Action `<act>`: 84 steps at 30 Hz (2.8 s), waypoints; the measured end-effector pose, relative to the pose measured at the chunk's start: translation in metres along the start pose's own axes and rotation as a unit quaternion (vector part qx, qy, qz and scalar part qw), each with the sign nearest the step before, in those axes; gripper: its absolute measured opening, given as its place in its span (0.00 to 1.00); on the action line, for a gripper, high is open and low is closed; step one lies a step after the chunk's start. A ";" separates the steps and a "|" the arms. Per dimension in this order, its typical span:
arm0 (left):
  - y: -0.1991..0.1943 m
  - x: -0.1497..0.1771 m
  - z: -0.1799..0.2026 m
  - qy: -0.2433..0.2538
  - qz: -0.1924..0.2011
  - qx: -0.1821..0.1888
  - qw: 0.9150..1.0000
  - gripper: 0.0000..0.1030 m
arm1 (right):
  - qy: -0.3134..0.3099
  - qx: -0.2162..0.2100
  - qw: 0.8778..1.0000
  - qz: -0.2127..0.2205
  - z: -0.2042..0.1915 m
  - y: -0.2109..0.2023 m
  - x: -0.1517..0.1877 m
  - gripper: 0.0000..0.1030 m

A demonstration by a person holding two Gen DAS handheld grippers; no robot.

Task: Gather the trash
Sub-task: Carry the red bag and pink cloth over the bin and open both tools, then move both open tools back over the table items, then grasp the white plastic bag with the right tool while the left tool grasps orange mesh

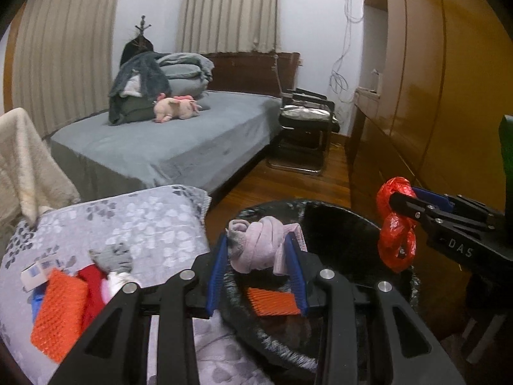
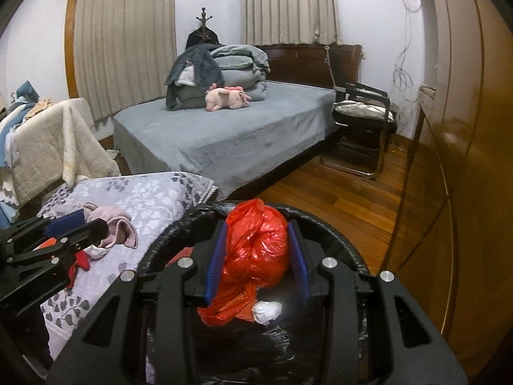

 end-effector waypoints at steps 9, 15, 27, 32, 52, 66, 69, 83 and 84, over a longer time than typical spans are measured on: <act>0.036 0.000 0.018 0.012 -0.025 0.022 0.999 0.35 | 0.010 0.020 1.000 -0.020 0.019 0.014 0.016 0.38; 0.055 0.003 0.021 0.014 -0.043 0.041 0.998 0.41 | 0.017 0.027 0.999 -0.034 0.028 0.024 0.025 0.54; 0.027 0.004 -0.001 0.005 -0.018 0.005 1.000 0.80 | 0.037 0.024 0.999 -0.014 0.029 0.008 0.019 0.91; 0.004 0.006 -0.017 -0.008 -0.004 -0.018 1.000 0.87 | 0.036 0.010 0.999 0.002 0.013 -0.003 0.010 0.93; -0.087 0.035 -0.135 -0.074 0.039 -0.168 0.982 0.90 | -0.027 -0.082 0.996 0.013 -0.114 0.009 -0.014 0.93; -0.101 0.069 -0.200 -0.110 0.024 -0.237 0.965 0.89 | -0.071 -0.137 0.988 0.000 -0.210 0.041 -0.009 0.93; -0.099 0.078 -0.210 -0.114 0.018 -0.241 0.964 0.89 | -0.080 -0.145 0.986 -0.009 -0.229 0.051 -0.001 0.93; -0.089 0.101 -0.239 -0.138 -0.007 -0.246 0.959 0.85 | -0.125 -0.153 0.979 -0.058 -0.282 0.097 0.034 0.83; -0.089 0.101 -0.240 -0.139 -0.008 -0.245 0.959 0.85 | -0.126 -0.155 0.978 -0.061 -0.285 0.099 0.035 0.82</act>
Point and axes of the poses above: each gripper's, at about its wrist camera, not at the fingertips, and y roughly the way its jaws point, z to its right, x to its underside, the point moved 1 cm from there along y, roughly the way its jaws point, and after that the axes turned 7 degrees about x, right-handed, at the moved point
